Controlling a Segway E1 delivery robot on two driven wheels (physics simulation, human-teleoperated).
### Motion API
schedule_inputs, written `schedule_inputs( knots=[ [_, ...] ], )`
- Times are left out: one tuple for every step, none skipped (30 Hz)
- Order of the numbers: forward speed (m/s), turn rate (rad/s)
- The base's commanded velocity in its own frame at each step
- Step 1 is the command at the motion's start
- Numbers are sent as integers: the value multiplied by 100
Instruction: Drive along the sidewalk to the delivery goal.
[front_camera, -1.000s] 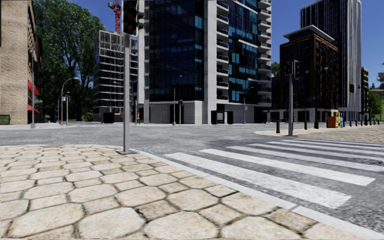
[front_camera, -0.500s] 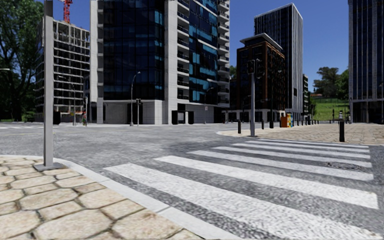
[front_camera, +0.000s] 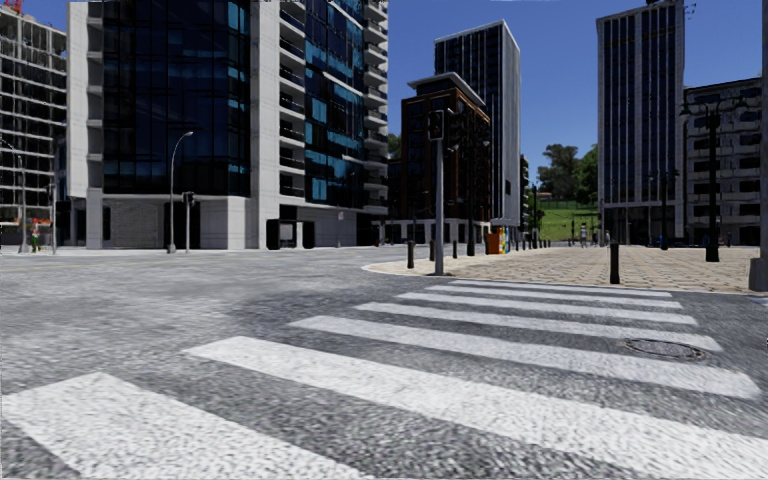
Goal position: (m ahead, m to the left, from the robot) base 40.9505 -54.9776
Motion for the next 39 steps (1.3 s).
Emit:
schedule_inputs(
  knots=[
    [151, -45],
    [146, -45],
    [140, -45],
    [137, -45],
    [136, -45],
    [136, -45],
    [136, -45],
    [135, -45],
    [135, -45],
    [134, -45],
    [134, -45],
    [133, -45],
    [131, -45],
    [131, -45],
    [130, -45],
    [130, -45],
    [130, -45],
    [130, -45],
    [130, -45],
    [132, -45],
    [132, -45],
    [133, -45],
    [133, -45],
    [134, -45],
    [134, -45],
    [134, -45],
    [134, -45],
    [137, -45],
    [137, -45],
    [153, -45],
    [200, -45],
    [200, -45],
    [200, -44],
    [200, -42],
    [200, -42],
    [200, -42],
    [200, -41],
    [200, -40],
    [200, -40]
  ],
)
